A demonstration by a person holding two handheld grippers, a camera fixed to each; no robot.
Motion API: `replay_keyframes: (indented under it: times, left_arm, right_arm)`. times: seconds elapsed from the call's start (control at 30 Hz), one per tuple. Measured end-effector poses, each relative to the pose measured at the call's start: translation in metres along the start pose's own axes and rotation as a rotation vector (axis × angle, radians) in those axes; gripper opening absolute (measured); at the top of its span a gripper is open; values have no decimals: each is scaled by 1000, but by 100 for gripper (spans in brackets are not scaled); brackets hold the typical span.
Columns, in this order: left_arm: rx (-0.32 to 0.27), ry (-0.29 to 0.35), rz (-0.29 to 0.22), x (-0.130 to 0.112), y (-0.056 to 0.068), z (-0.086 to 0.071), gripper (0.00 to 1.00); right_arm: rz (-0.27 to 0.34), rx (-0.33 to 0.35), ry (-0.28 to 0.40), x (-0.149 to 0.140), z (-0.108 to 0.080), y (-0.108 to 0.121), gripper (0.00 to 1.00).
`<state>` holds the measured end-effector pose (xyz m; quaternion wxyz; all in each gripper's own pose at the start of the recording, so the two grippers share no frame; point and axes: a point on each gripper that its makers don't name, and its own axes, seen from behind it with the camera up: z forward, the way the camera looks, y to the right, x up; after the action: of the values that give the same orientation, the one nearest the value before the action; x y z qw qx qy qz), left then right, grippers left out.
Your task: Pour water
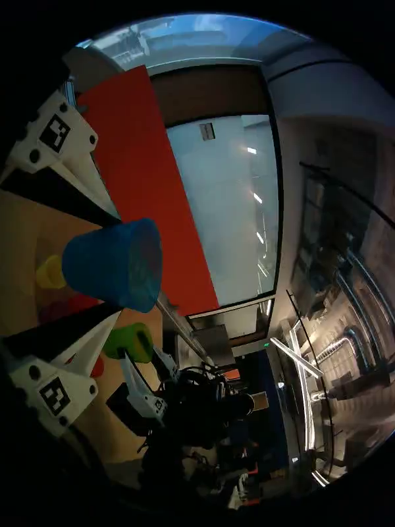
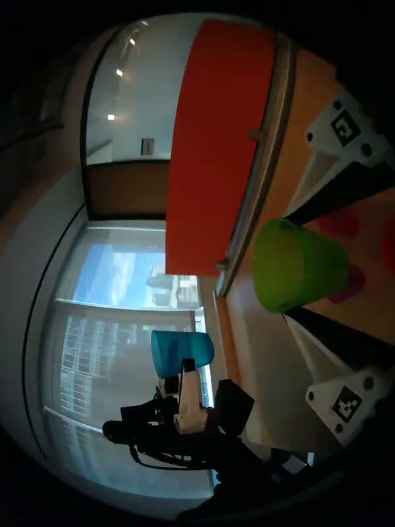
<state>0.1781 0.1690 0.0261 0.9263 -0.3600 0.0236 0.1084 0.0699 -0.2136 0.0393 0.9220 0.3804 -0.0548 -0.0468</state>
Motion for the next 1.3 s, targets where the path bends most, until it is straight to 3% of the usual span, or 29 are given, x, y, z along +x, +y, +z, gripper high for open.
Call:
replay_keyframes:
  times: [0.8, 1.3]
  left_arm:
    - [47, 2, 164, 11, -10, 7, 81]
    - [70, -14, 320, 18, -14, 14, 81]
  right_arm:
    - [29, 145, 2, -2, 24, -54, 90]
    - [32, 202, -13, -12, 37, -74, 90]
